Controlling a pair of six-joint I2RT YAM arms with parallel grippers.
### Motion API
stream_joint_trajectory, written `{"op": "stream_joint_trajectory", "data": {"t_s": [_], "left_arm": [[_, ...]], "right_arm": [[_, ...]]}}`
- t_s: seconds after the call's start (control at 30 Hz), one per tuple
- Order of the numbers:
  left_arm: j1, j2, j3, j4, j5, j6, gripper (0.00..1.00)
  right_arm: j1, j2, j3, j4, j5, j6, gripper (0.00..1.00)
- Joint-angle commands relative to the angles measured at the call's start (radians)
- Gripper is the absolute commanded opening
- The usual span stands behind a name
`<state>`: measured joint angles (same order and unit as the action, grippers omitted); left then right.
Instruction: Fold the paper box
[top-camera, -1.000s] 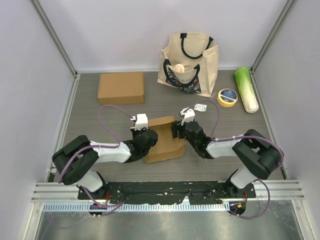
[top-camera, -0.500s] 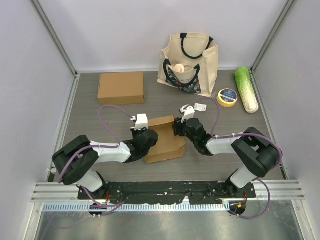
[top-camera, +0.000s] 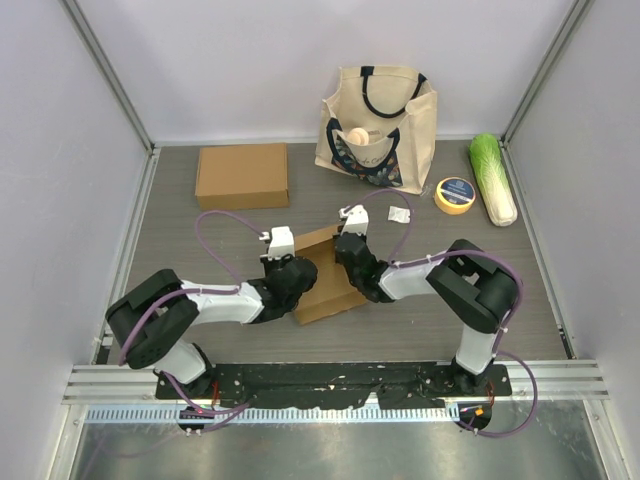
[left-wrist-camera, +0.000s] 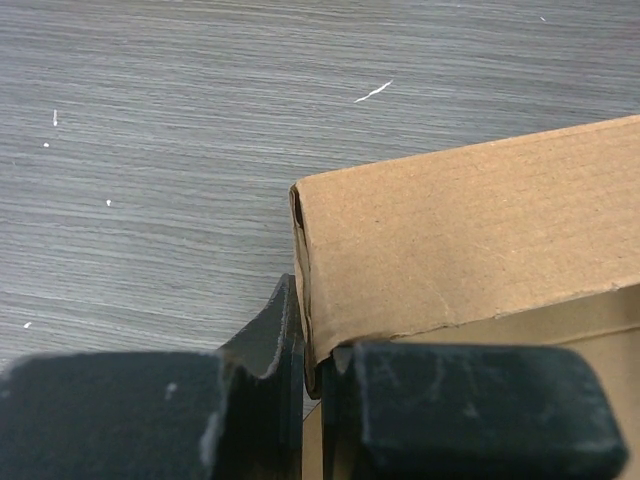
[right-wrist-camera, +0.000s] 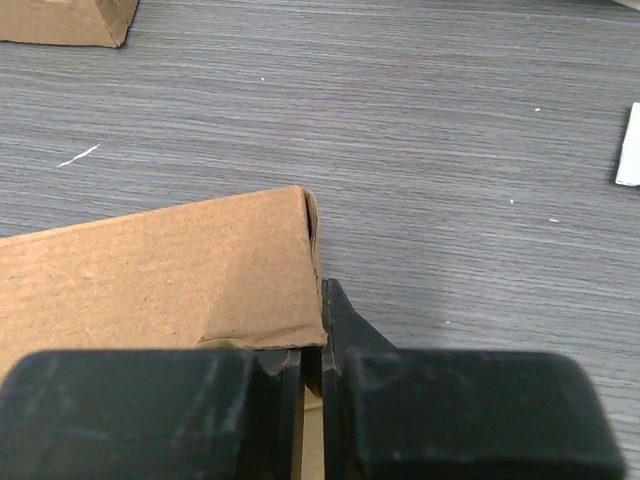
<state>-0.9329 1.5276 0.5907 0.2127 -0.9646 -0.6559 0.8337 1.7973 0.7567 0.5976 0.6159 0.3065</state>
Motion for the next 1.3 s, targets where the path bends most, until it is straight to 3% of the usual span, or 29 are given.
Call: {"op": "stream_joint_trajectory", "data": {"t_s": [0.0,0.03,0.07,0.1,0.13,0.17,0.23,0.27,0.37,0.43,0.5,0.6,0.67,0.7,0.77,0.8,0.87,1.0,1.1,1.27], "left_arm": [[-0.006,0.011,0.032,0.002,-0.026,-0.059,0.0],[-0.007,0.012,0.034,-0.006,-0.02,-0.063,0.0],[-0.006,0.016,0.035,-0.007,-0.019,-0.063,0.0],[-0.006,0.014,0.035,-0.013,-0.016,-0.067,0.01],[-0.006,0.011,0.032,-0.019,-0.004,-0.07,0.07],[-0.006,0.006,0.031,-0.021,0.007,-0.071,0.25],[-0.006,-0.02,0.012,-0.03,0.042,-0.071,0.44],[-0.006,-0.032,0.005,-0.036,0.082,-0.071,0.58],[-0.004,-0.131,-0.031,-0.078,0.212,-0.061,0.75],[-0.006,-0.25,-0.073,-0.09,0.301,-0.034,0.8],[-0.004,-0.341,-0.106,-0.117,0.448,0.004,0.86],[0.012,-0.477,-0.095,-0.209,0.638,0.042,0.9],[0.043,-0.535,-0.075,-0.289,0.733,0.029,0.9],[0.105,-0.547,-0.066,-0.303,0.874,0.015,0.91],[0.208,-0.56,-0.058,-0.305,1.03,-0.057,0.91],[0.321,-0.555,-0.049,-0.273,1.17,-0.085,0.91],[0.457,-0.532,-0.042,-0.234,1.276,-0.149,0.91],[0.589,-0.439,-0.02,-0.093,1.431,-0.229,0.9],[0.652,-0.298,-0.011,0.021,1.553,-0.31,0.82],[0.674,-0.126,-0.031,0.269,1.687,-0.422,0.58]], "right_arm": [[-0.015,-0.001,-0.026,-0.013,0.032,0.062,0.18],[-0.012,-0.03,-0.048,-0.019,-0.002,0.06,0.29],[-0.013,-0.056,-0.063,-0.065,-0.007,0.08,0.47],[-0.012,-0.114,-0.063,-0.131,-0.004,0.094,0.54],[-0.012,-0.142,-0.063,-0.256,-0.01,0.104,0.6],[-0.013,-0.168,-0.077,-0.313,-0.019,0.12,0.67],[-0.016,-0.283,-0.114,-0.408,-0.069,0.118,0.72],[-0.016,-0.332,-0.146,-0.445,-0.108,0.121,0.72],[-0.021,-0.516,-0.204,-0.527,-0.215,0.095,0.73],[-0.04,-0.631,-0.211,-0.58,-0.281,0.074,0.73],[-0.079,-0.686,-0.2,-0.626,-0.457,0.062,0.74],[-0.16,-0.745,-0.171,-0.66,-0.675,0.072,0.74],[-0.26,-0.753,-0.131,-0.685,-0.719,0.124,0.74],[-0.313,-0.742,-0.114,-0.706,-0.751,0.158,0.74],[-0.456,-0.689,-0.077,-0.697,-0.942,0.268,0.72],[-0.488,-0.669,-0.071,-0.646,-1.003,0.311,0.7],[-0.531,-0.621,-0.074,-0.561,-1.117,0.411,0.68],[-0.561,-0.535,-0.071,-0.379,-1.243,0.519,0.66],[-0.561,-0.459,-0.06,-0.319,-1.298,0.545,0.66],[-0.559,-0.385,-0.065,-0.236,-1.344,0.534,0.66]]}}
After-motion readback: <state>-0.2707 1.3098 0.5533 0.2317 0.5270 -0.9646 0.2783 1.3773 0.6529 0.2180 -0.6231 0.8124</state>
